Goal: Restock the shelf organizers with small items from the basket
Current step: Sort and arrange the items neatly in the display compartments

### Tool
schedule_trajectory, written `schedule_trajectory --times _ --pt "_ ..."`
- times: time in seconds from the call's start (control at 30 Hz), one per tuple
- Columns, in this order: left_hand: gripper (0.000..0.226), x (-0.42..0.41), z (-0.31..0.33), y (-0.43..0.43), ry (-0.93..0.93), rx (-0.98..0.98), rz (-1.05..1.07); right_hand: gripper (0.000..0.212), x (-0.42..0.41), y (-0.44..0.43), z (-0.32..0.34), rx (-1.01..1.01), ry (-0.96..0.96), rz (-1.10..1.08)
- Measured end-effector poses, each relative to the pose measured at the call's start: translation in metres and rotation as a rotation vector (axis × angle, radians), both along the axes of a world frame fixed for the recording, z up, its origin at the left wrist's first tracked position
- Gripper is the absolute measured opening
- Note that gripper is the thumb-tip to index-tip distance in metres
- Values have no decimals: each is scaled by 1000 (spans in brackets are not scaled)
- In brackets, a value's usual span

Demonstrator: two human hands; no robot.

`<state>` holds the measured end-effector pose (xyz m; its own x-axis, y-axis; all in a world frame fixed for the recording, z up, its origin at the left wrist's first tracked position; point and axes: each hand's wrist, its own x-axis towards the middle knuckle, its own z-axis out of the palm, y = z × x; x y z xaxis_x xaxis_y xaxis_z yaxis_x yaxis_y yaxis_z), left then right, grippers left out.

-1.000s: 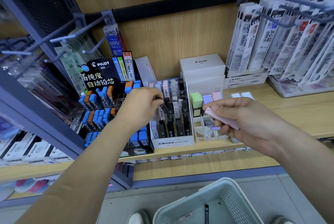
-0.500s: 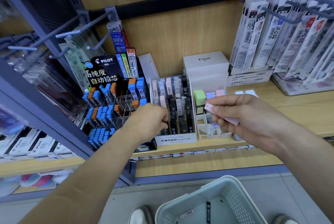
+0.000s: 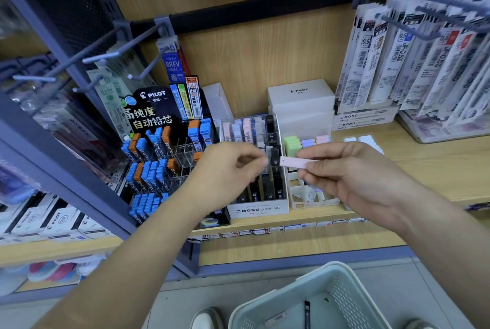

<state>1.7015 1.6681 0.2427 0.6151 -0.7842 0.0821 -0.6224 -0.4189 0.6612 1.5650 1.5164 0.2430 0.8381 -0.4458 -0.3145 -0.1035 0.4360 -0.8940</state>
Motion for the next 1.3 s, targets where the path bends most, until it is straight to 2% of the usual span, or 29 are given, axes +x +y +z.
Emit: schedule_trajectory --times 0.03,0.07,0.17,0.23,0.4,0.47,0.57,0.63,0.73,0.8,0.9,1.07,1.17,1.23,1.3 --pt "15 -8 8 -1 145 -93 -20 18 1 1 0 7 -3 1" --pt "20 -14 11 -2 192 -126 -46 19 1 3 0 12 -6 2" --pt "22 -22 10 -5 87 -125 -49 22 1 7 2 25 -23 3" --pt "17 -19 7 -6 102 -147 -32 22 -1 7 3 55 -55 14" --pt "16 -18 9 -5 495 -175 -26 10 0 6 3 -20 -84 28" --pt "16 -20 8 -6 568 -133 -58 8 1 7 2 -47 -72 22" --pt "13 -20 7 -5 494 -80 -96 9 2 8 1 -67 -54 36" --pt "10 -17 8 -4 419 -140 -44 8 2 9 -1 -85 -25 33" --pt "11 -11 15 -4 461 -294 31 7 4 11 -4 -159 37 63" --pt "17 -9 17 -3 487 -281 -5 10 5 15 -6 -212 42 125" --pt "12 -8 18 -1 481 -249 -20 13 7 19 -6 -259 32 160" --pt "7 11 29 11 480 -398 125 11 7 16 -5 -238 37 101" --pt "5 29 29 21 298 -403 247 16 5 13 -5 -249 64 93" --pt "3 37 25 25 85 -310 312 18 5 11 -4 -255 82 83" --pt "4 41 18 25 -54 -233 349 18 4 9 -4 -250 96 70"
